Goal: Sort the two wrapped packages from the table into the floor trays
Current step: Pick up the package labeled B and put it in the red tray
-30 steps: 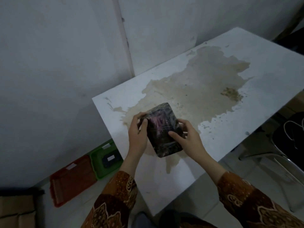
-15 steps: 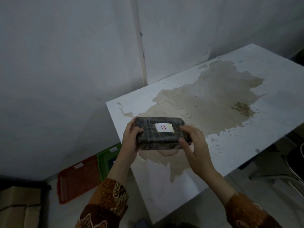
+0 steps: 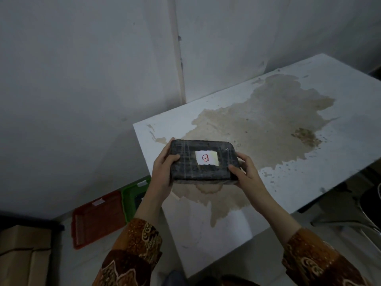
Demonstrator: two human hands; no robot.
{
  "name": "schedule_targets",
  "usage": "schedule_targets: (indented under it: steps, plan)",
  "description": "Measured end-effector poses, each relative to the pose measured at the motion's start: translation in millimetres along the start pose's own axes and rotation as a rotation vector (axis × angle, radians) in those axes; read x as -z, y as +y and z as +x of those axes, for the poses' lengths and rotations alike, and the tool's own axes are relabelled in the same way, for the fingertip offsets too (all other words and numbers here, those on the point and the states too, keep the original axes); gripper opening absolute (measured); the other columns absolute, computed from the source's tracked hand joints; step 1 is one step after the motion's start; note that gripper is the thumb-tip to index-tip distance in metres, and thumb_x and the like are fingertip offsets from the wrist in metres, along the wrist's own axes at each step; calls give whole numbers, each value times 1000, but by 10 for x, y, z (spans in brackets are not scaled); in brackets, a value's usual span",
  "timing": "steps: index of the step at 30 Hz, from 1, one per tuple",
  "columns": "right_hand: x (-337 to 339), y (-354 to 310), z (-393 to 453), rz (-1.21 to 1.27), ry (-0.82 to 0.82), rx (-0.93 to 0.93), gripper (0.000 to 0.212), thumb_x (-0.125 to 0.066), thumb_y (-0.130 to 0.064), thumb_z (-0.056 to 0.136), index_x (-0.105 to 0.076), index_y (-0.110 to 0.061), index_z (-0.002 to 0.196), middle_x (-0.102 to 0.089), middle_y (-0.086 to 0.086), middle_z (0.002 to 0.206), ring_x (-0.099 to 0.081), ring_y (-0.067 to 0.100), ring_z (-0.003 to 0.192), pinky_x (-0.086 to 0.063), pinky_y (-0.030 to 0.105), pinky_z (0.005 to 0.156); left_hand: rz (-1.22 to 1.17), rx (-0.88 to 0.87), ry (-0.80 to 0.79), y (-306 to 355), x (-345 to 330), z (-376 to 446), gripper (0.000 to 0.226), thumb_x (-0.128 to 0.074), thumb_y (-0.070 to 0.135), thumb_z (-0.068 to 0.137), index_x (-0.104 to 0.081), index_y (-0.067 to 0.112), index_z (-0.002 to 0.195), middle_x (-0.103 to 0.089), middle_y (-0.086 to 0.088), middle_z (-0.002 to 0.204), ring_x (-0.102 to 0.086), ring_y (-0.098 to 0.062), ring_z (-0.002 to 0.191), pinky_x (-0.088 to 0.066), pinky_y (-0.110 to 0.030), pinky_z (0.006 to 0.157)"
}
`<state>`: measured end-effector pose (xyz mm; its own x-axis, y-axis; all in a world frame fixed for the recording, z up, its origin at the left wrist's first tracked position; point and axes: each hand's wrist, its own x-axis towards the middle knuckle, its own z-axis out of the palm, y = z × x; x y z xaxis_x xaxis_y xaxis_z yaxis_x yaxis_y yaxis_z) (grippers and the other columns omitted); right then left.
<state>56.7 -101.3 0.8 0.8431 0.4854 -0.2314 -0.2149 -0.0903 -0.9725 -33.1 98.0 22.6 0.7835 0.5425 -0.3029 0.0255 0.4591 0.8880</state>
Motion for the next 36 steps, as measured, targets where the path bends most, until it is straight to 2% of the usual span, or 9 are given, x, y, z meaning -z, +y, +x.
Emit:
schedule_targets:
  steps: [5, 8, 12, 14, 20, 24, 30, 33, 36]
  plan:
    - [123, -328, 194, -262, -291, -124, 47, -62, -40, 85, -48, -28, 128, -60, -1, 124, -66, 12, 97, -53, 19, 70, 249, 120, -422, 316, 14, 74, 48, -46, 3, 89, -62, 35, 121, -67, 3, 117, -70, -14, 93, -59, -23, 76]
    - [105, -495, 269, -221, -529, -185, 35, -62, -43, 85, -61, -23, 114, -74, 2, 103, -73, 20, 87, -58, 26, 67, 271, 118, -432, 395, -83, 148, 37, -48, 13, 92, -63, 29, 122, -68, 1, 117, -68, -16, 101, -57, -24, 80]
    - [8, -499, 299, -167, -357, -60, 30, -57, -40, 89, -60, -21, 111, -74, 6, 101, -72, 22, 86, -60, 33, 74, -8, 65, 0, 311, -179, 187, 28, -50, 34, 93, -70, 16, 100, -76, 3, 79, -71, -17, 77, -59, -27, 64]
    - [-102, -424, 303, -25, -201, -76, 31, -54, -39, 91, -57, -18, 114, -71, 9, 107, -70, 22, 89, -59, 34, 74, -85, 16, 87, 204, -220, 162, 29, -45, 38, 95, -66, 18, 96, -72, 4, 76, -70, -11, 63, -55, -23, 52]
    - [-456, -228, 263, 203, 82, -108, 30, -45, -37, 95, -47, -19, 120, -64, 5, 115, -66, 21, 101, -57, 38, 81, 198, -147, 31, -133, -354, -72, 47, -57, 38, 90, -45, 32, 135, -62, 12, 110, -63, -10, 104, -57, -17, 65]
    - [-328, -287, 324, 203, 59, -88, 39, -57, -26, 91, -45, -13, 126, -64, 6, 112, -66, 20, 98, -57, 36, 78, 295, -130, -62, -11, -245, -86, 32, -61, 31, 89, -57, 39, 120, -66, 3, 119, -64, -17, 107, -59, -25, 72]
    - [183, -585, 458, 41, -247, -60, 38, -75, -34, 72, -61, -28, 107, -74, 1, 99, -72, 18, 87, -59, 26, 66, 401, 40, -308, 331, -100, 99, 15, -59, 30, 90, -74, 32, 93, -78, 8, 89, -74, -12, 81, -57, -18, 64]
    - [251, -584, 457, 78, -215, -2, 26, -73, -32, 77, -65, -32, 101, -75, 0, 97, -73, 16, 85, -59, 28, 65, 244, 98, -197, 357, -194, 164, 33, -48, 43, 93, -74, 24, 85, -78, 6, 82, -74, -12, 76, -56, -23, 62]
    - [182, -484, 408, 186, -74, 41, 20, -67, -31, 84, -63, -29, 103, -72, 2, 105, -72, 15, 91, -60, 30, 67, 24, 126, -48, 251, -277, 168, 38, -44, 47, 93, -71, 21, 96, -78, 1, 96, -72, -20, 92, -55, -35, 78]
